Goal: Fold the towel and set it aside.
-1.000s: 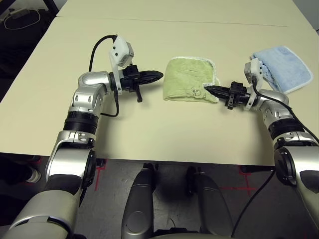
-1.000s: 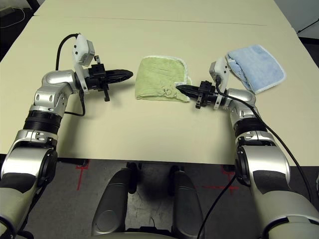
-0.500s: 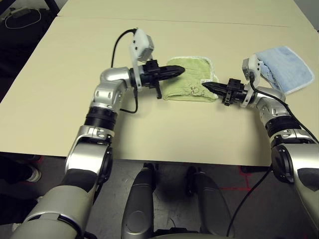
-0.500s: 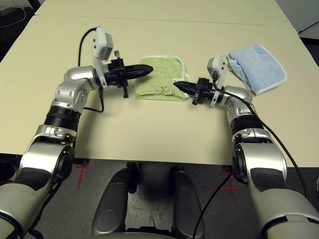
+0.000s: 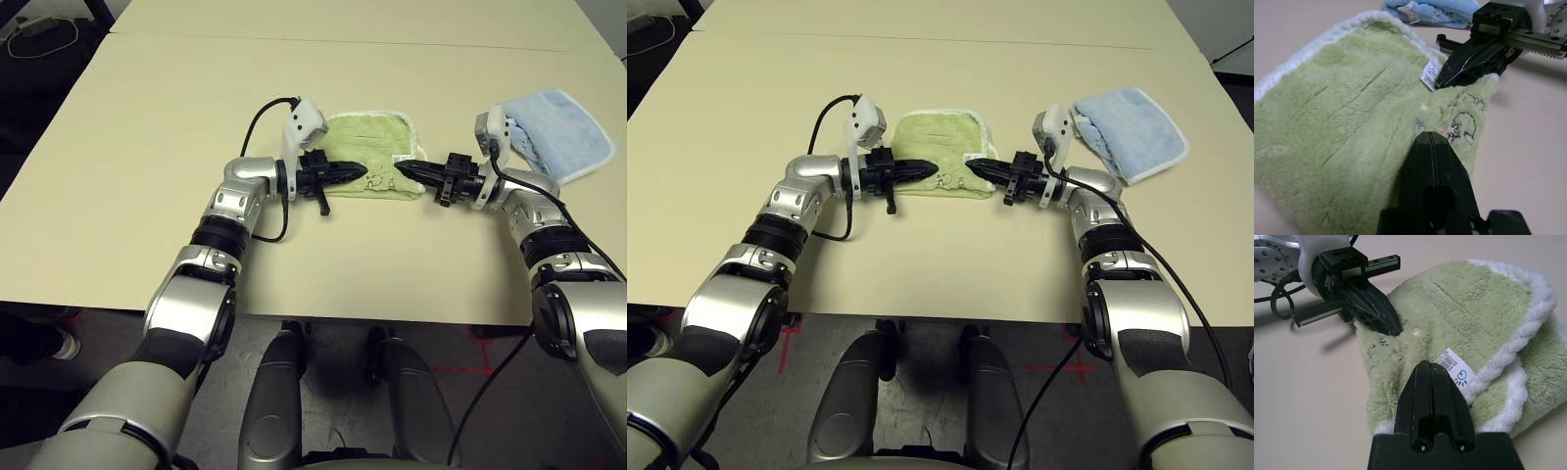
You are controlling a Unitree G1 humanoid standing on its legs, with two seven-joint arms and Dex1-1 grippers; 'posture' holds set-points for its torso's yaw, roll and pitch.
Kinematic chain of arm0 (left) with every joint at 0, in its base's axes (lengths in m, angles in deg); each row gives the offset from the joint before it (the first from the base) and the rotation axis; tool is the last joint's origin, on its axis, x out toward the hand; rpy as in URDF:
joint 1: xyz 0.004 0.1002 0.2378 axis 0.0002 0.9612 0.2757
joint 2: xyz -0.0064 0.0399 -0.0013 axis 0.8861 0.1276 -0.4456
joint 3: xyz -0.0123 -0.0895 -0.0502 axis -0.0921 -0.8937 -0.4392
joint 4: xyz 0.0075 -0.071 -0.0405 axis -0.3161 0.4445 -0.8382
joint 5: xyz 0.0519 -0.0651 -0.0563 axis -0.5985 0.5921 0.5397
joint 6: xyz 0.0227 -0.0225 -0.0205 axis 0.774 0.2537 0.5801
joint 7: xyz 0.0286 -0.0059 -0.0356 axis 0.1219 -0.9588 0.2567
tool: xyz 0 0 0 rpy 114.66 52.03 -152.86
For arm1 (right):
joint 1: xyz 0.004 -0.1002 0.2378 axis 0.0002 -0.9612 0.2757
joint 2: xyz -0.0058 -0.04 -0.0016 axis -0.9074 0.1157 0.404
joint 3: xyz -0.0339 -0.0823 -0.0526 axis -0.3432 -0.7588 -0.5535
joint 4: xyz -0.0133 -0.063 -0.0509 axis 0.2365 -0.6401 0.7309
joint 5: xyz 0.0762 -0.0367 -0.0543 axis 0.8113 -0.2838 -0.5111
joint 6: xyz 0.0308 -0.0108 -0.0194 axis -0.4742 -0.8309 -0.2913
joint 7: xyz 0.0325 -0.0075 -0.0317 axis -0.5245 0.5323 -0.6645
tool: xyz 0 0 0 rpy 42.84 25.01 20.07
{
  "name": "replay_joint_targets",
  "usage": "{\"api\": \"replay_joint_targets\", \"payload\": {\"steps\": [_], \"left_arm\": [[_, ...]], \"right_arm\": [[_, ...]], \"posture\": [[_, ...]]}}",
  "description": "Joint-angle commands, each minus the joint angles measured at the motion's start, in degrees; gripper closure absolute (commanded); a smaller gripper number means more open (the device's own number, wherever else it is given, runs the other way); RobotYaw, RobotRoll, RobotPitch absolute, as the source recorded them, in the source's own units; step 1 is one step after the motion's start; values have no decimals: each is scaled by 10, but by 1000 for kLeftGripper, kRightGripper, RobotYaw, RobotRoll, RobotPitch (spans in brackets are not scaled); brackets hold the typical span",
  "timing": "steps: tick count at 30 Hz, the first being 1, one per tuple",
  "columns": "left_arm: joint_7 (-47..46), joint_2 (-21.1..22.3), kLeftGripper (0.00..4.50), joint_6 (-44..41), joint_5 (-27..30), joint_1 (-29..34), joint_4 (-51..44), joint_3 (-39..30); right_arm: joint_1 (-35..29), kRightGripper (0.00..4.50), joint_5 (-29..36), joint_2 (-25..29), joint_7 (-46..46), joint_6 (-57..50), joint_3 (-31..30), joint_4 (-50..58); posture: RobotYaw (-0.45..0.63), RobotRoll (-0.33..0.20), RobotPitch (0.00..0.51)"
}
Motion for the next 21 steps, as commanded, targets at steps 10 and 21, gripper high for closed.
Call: {"api": "replay_joint_targets", "payload": {"steps": [10,21], "left_arm": [[31,41,4477,-13,5,-20,3,-19],[-41,10,4477,-5,5,-115,109,-71]], "right_arm": [[22,4500,14,9,-5,-13,18,4],[92,4500,-6,-3,129,-33,30,-38]], "posture": [[96,0,252],[95,0,250]]}}
